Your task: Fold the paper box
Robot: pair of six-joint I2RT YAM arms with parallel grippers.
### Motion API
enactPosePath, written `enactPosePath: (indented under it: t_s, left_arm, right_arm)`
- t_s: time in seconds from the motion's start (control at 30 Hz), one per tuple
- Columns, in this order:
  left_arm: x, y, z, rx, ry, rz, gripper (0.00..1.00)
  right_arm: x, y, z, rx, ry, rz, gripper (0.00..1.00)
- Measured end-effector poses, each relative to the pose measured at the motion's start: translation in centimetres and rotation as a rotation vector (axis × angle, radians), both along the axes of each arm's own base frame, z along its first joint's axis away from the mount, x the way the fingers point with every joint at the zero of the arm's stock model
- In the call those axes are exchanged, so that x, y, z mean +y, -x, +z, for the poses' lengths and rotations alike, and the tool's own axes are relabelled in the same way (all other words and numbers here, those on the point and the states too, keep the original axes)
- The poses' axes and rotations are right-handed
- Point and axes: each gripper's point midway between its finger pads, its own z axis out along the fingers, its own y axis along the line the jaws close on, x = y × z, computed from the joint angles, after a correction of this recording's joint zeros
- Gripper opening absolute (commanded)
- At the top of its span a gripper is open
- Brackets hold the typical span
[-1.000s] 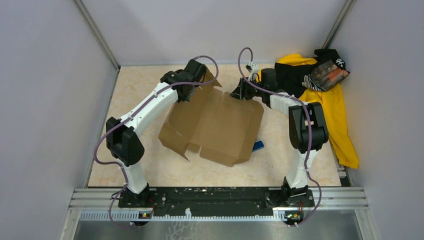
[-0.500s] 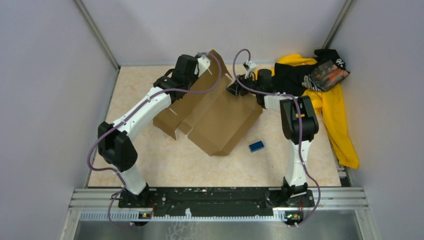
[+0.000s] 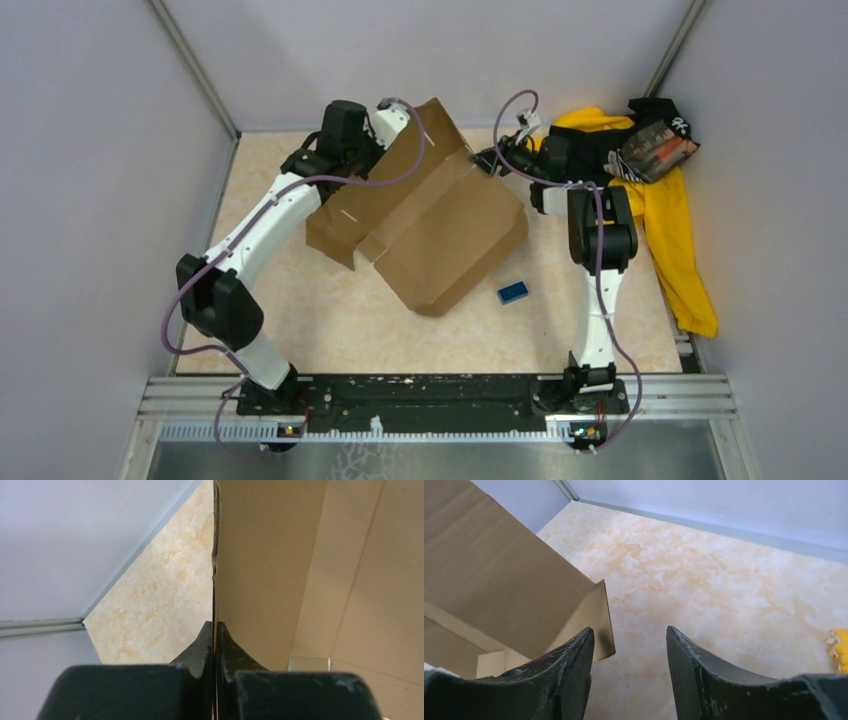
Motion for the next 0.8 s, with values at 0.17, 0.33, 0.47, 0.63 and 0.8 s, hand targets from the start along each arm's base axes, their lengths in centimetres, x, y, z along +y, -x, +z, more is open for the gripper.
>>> enactPosePath:
  t_s: [0.17,0.33,0.47,0.63,0.8]
  left_arm:
    - [-0.8,0.4,0.2,0.021,0.029,-0.045,0.03]
    - [-0.9,0.4,0.2,0.027,0.040,-0.052,0.04]
    - [-1.0,0.3,0.6,0.023,0.045,-0.050,0.04]
    - [-1.2,-0.1,0.0,0.046,0.042,-0.048,0.06]
    - [-1.1,-0.5,-1.7,0.116,0.042,-0.039,0.07]
  right_arm:
    - [0.5,0.2,1.3,-0.044,-0.006,0.046,0.50]
    - [1.2,1.2,1.9,-0.060,-0.027,0.112,0.39]
    - [1.5,1.9,2.0,-0.072,-0.042,0.143,0.29]
    - [1.3,3.8,-0.2,-0.041,-0.047,0.140,0.20]
    - [0.8,5.5,-2.1,-0.002,-0.027,0.103,0.15]
